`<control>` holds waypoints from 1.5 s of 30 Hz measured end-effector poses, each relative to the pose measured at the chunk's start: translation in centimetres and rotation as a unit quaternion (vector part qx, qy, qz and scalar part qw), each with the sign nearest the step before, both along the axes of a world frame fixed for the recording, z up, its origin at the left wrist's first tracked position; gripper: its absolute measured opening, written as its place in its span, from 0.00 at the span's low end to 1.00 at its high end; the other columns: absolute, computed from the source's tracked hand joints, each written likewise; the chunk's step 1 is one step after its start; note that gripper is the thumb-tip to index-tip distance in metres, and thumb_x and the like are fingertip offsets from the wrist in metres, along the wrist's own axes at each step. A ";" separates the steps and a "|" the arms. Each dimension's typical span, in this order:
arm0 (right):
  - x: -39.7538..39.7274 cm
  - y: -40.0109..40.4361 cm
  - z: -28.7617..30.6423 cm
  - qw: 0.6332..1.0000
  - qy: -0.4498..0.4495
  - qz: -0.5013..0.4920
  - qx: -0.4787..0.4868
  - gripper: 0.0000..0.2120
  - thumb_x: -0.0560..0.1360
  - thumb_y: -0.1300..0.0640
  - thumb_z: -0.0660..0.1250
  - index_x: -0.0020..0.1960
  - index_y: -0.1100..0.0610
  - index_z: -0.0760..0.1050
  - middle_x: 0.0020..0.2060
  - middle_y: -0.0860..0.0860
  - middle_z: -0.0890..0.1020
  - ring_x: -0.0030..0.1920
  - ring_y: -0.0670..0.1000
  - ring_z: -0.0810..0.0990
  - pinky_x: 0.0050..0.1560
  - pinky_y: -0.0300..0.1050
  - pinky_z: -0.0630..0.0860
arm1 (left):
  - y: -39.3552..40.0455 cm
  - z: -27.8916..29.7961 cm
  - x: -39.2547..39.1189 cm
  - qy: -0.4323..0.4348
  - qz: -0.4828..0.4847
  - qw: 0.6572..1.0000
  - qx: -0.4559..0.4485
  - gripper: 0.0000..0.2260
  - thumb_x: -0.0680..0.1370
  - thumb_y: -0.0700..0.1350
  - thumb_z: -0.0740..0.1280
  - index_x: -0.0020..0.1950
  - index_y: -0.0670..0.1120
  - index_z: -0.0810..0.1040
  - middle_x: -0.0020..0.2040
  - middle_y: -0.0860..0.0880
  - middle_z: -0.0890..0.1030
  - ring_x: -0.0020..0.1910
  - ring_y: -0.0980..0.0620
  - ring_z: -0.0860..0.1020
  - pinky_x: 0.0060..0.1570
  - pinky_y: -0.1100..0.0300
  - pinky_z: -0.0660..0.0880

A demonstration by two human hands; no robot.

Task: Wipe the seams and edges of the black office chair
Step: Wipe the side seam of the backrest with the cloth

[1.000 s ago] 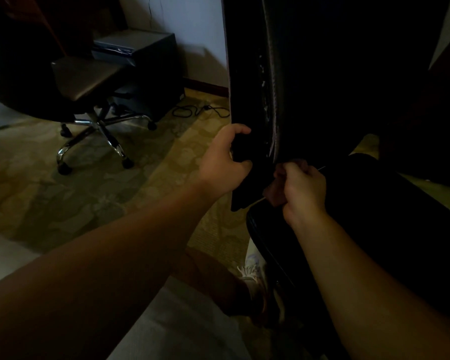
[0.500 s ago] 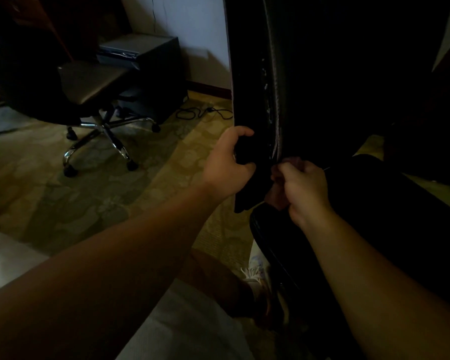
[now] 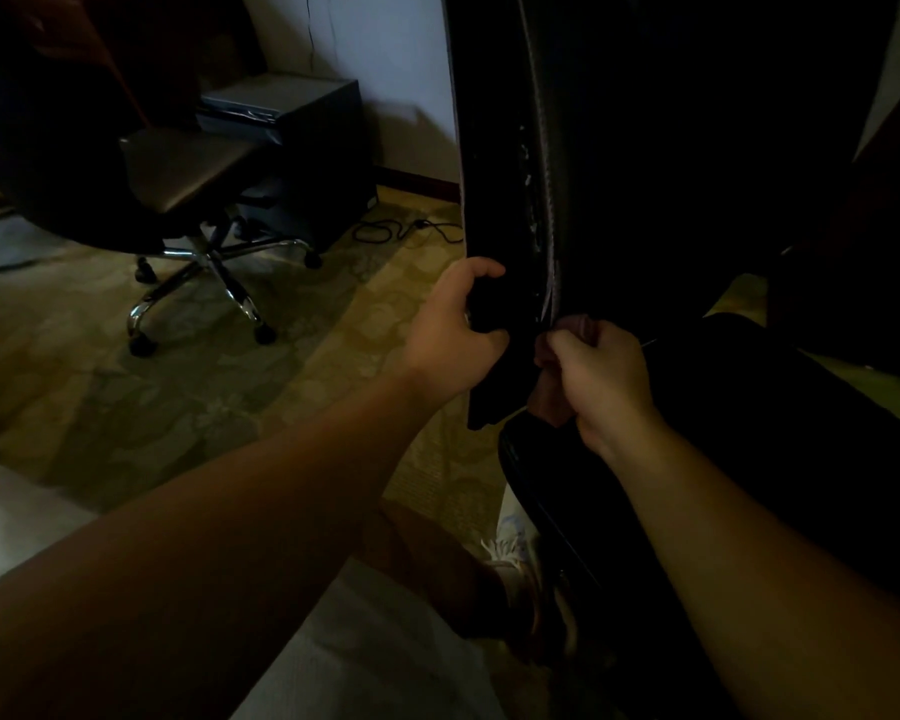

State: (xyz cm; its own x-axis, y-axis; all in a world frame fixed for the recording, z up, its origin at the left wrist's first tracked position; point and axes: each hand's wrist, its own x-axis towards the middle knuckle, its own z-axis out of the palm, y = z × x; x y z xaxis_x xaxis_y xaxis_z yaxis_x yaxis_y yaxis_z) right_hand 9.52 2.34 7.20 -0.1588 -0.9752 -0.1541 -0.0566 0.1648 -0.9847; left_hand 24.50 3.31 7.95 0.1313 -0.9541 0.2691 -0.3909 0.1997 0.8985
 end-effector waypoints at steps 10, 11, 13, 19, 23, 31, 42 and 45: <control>0.6 0.3 0.4 0.999 -0.013 -0.049 -0.006 0.02 0.74 0.62 0.66 0.46 0.59 0.78 0.31 0.52 0.80 0.26 0.47 0.78 0.24 0.38 0.72 | -0.1 -0.1 -0.2 -0.005 0.008 1.000 -0.004 0.24 0.70 0.37 0.71 0.65 0.49 0.73 0.63 0.49 0.76 0.62 0.56 0.75 0.58 0.63 0.76; 0.4 0.0 0.6 0.996 -0.018 -0.084 -0.012 0.02 0.74 0.62 0.67 0.45 0.58 0.78 0.32 0.52 0.80 0.30 0.48 0.80 0.27 0.39 0.73 | -0.1 0.0 -0.3 0.000 0.013 1.000 0.003 0.24 0.71 0.36 0.71 0.65 0.49 0.73 0.64 0.50 0.76 0.61 0.57 0.75 0.57 0.64 0.75; 0.3 -0.1 0.7 0.994 -0.014 -0.105 -0.013 0.02 0.73 0.61 0.67 0.44 0.57 0.78 0.34 0.51 0.81 0.32 0.49 0.80 0.29 0.39 0.73 | -0.1 0.1 -0.3 0.009 0.014 1.000 0.013 0.24 0.72 0.34 0.72 0.65 0.49 0.73 0.64 0.50 0.76 0.61 0.57 0.75 0.57 0.65 0.76; -0.1 0.0 0.7 0.995 -0.061 -0.084 -0.007 0.03 0.75 0.63 0.65 0.45 0.60 0.77 0.29 0.51 0.79 0.26 0.49 0.78 0.28 0.42 0.73 | -0.2 0.0 -0.2 0.005 0.012 1.000 0.002 0.24 0.71 0.32 0.71 0.65 0.48 0.73 0.64 0.48 0.75 0.62 0.55 0.75 0.55 0.71 0.73; 0.4 0.0 0.8 0.999 -0.017 -0.025 -0.018 0.02 0.74 0.62 0.66 0.42 0.59 0.78 0.28 0.51 0.79 0.25 0.48 0.77 0.26 0.40 0.72 | -0.1 -0.1 -0.1 0.006 0.008 1.000 -0.002 0.24 0.71 0.32 0.71 0.65 0.48 0.73 0.64 0.49 0.75 0.62 0.56 0.75 0.56 0.70 0.73; 0.8 0.0 0.7 0.999 -0.004 -0.040 -0.021 0.03 0.72 0.60 0.67 0.44 0.60 0.78 0.29 0.52 0.79 0.27 0.50 0.78 0.25 0.40 0.72 | -0.1 0.0 -0.2 0.013 0.010 1.000 0.013 0.24 0.72 0.33 0.71 0.65 0.50 0.73 0.65 0.50 0.75 0.63 0.55 0.75 0.58 0.65 0.75; 0.8 -0.1 0.8 0.998 -0.027 -0.051 -0.019 0.02 0.73 0.61 0.66 0.42 0.58 0.77 0.27 0.53 0.78 0.26 0.55 0.77 0.28 0.44 0.73 | -0.2 0.0 -0.2 0.013 0.008 1.000 0.009 0.24 0.71 0.34 0.71 0.65 0.49 0.73 0.64 0.49 0.75 0.62 0.56 0.75 0.57 0.67 0.75; 1.0 0.0 0.9 0.995 -0.017 -0.087 -0.034 0.03 0.72 0.59 0.66 0.44 0.59 0.77 0.31 0.56 0.80 0.29 0.56 0.79 0.29 0.47 0.76 | -0.1 0.2 -0.3 0.021 0.011 1.000 0.020 0.24 0.72 0.32 0.71 0.65 0.49 0.73 0.65 0.49 0.75 0.62 0.56 0.75 0.56 0.67 0.75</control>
